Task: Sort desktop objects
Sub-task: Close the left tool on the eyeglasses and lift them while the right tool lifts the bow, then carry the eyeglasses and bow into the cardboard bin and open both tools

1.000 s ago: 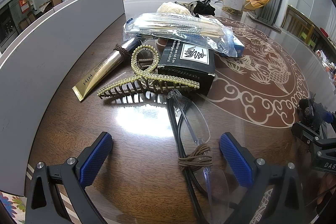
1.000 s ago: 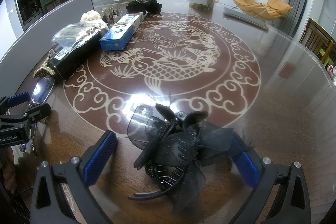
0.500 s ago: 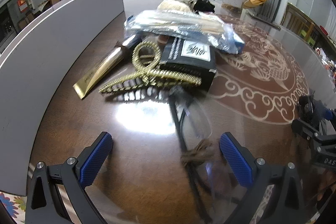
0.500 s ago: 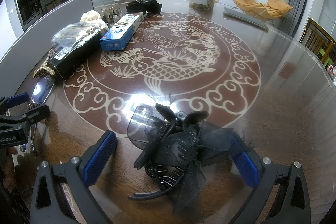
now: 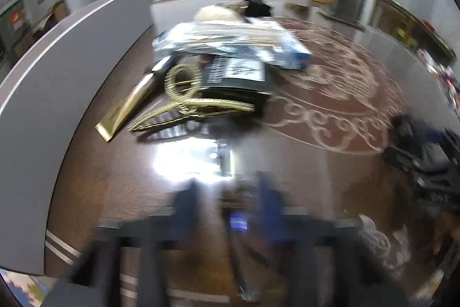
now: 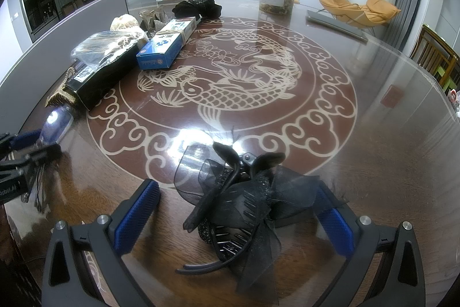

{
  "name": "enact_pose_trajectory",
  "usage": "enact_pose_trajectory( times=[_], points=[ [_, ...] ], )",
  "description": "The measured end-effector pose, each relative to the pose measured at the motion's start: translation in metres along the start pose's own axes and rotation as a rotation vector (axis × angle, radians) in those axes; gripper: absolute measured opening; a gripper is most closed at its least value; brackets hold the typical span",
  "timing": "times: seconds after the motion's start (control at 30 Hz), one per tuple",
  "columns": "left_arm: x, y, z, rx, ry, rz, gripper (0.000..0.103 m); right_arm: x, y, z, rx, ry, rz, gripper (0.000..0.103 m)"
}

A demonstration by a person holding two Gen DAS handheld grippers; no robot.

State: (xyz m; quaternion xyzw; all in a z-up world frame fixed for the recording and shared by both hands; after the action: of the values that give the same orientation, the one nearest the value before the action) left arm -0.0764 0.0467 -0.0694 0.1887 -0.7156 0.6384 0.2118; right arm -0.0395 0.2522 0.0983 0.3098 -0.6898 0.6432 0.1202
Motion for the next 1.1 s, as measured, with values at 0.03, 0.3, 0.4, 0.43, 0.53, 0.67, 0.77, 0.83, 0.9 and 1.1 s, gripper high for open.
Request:
enact_pose_trajectory(
  times=[0.03,0.3,0.4,0.43,0.53,0.67,0.77,0.83,0.9,1.1],
  points=[
    [-0.002,-0.001,-0.002,0.009,0.011,-0.006,0.023,0.0,-0.001,0.001,0.001,0.0,0.0,0.103],
    [-0.009,-0.009,0.006,-0.064,-0.068,-0.001,0.022,0.005,-0.009,0.007,0.077,-0.099,-0.007,0.065],
    [-0.008,-0.011,0.006,-0.086,-0.077,-0.011,0.019,0.008,-0.011,0.007,0.105,-0.119,0.0,0.037],
    [-0.008,-0.014,0.007,-0.102,-0.085,-0.014,0.018,0.008,-0.013,0.005,0.116,-0.108,-0.001,0.036],
    [-0.009,-0.025,0.014,-0.137,-0.126,-0.029,0.018,0.004,-0.036,-0.001,0.123,-0.069,-0.048,0.036],
    [-0.009,-0.048,0.023,-0.187,-0.18,-0.069,0.018,-0.001,-0.054,-0.001,0.167,-0.031,-0.069,0.036],
    [-0.009,-0.068,0.029,-0.205,-0.196,-0.103,0.018,0.002,-0.063,0.007,0.188,-0.041,-0.089,0.036],
    [-0.006,-0.081,0.038,-0.221,-0.224,-0.123,0.018,0.009,-0.07,0.016,0.214,-0.044,-0.113,0.036],
    [-0.001,-0.097,0.049,-0.238,-0.259,-0.147,0.018,0.022,-0.08,0.026,0.234,-0.059,-0.147,0.036],
    [0.033,-0.159,0.105,-0.2,-0.325,-0.266,0.018,0.093,-0.108,0.078,0.33,-0.17,-0.27,0.036]
  ],
)
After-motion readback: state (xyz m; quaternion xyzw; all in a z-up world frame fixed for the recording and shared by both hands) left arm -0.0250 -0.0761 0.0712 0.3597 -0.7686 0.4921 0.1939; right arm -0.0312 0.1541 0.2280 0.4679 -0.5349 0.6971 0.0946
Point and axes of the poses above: each gripper's, at about its wrist camera, not at the fingertips, and y roughly the way its jaws point, z to its left, x to its top, the point moved 3 cm from there along y, roughly the way its jaws point, and after that the axes turned 13 degrees about -y, right-handed, at the moved point
